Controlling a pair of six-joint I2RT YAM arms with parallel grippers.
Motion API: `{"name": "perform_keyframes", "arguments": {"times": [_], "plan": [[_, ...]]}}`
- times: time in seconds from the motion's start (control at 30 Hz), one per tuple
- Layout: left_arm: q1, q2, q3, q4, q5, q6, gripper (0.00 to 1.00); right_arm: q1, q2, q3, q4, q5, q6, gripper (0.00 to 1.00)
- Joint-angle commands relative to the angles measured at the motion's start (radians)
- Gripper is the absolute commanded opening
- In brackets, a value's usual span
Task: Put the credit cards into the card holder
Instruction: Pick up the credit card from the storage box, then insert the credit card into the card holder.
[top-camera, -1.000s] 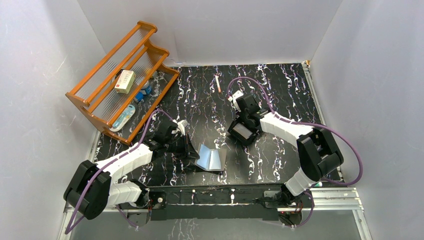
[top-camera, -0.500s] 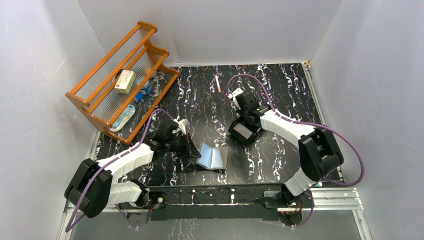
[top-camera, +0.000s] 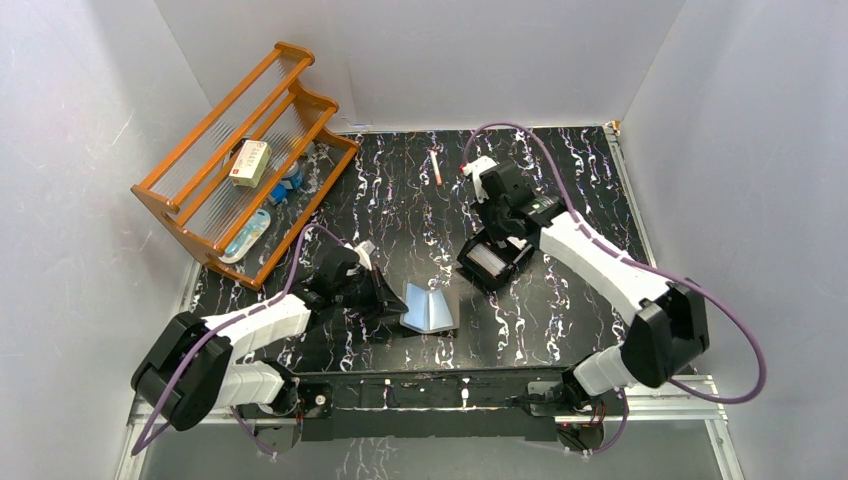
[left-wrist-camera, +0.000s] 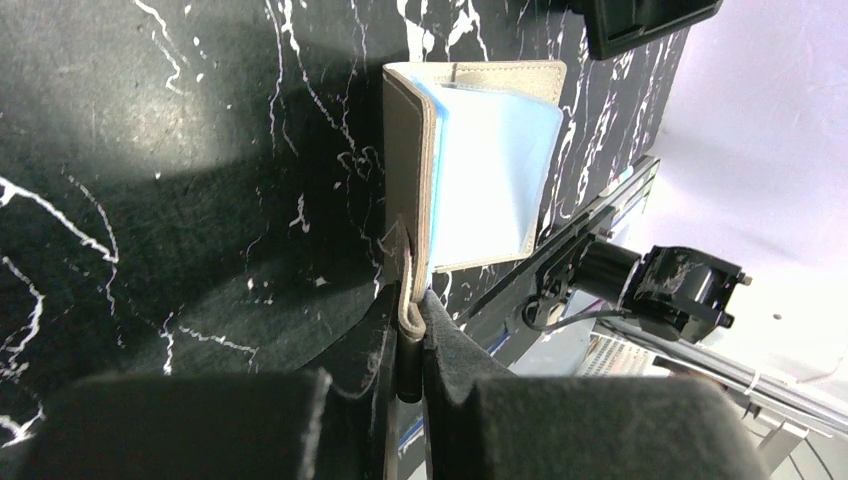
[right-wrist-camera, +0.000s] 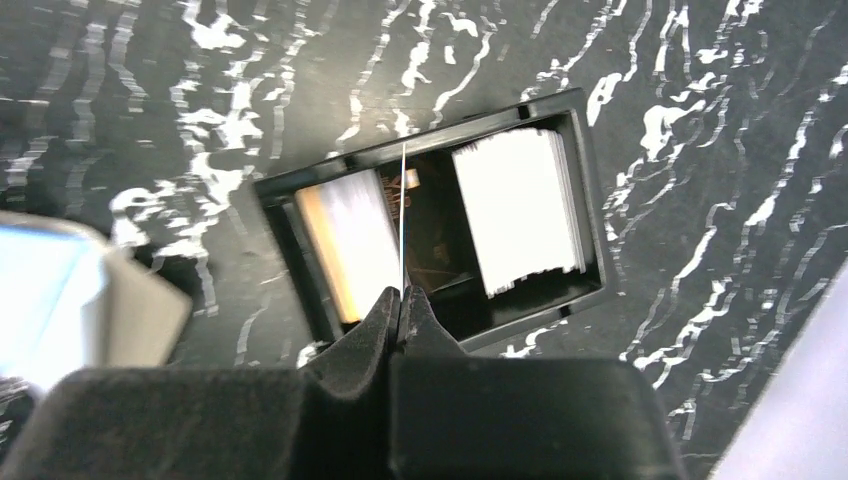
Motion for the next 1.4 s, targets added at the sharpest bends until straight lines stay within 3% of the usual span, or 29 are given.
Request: {"name": "perform_keyframes", "arguments": {"times": [0.0, 0.17, 0.43, 0.6, 0.7, 0.87, 1.07, 1.37], "plan": [[-0.015, 0.020, -0.018, 0.134, -0.038, -0.078, 0.00, 0.023, -0.106, 0.046, -0.044, -0.166, 0.166, 0.00], [-0.042, 0.063, -0.035, 0.191, -0.043, -0.122, 0.00, 0.044, -0.187, -0.010, 0.038, -0.352, 0.350, 0.00], [-0.064, 0.026, -0.060, 0.117, -0.092, -0.112, 0.11, 0.054, -0.308, -0.260, 0.264, -0.462, 0.752, 0.00], [-0.066, 0.002, -0.073, 0.079, -0.109, -0.091, 0.17, 0.071, -0.333, -0.436, 0.447, -0.492, 0.891, 0.00], [-0.067, -0.006, -0.073, 0.050, -0.114, -0.070, 0.17, 0.097, -0.312, -0.479, 0.495, -0.496, 0.918, 0.00], [-0.071, -0.009, -0.078, 0.056, -0.109, -0.066, 0.00, 0.184, -0.262, -0.461, 0.521, -0.469, 0.941, 0.00], [-0.076, -0.002, -0.073, 0.073, -0.095, -0.070, 0.00, 0.301, -0.224, -0.440, 0.554, -0.369, 0.974, 0.00], [-0.077, -0.009, -0.093, 0.054, -0.108, -0.054, 0.00, 0.290, -0.121, -0.494, 0.555, -0.331, 0.876, 0.00]]}}
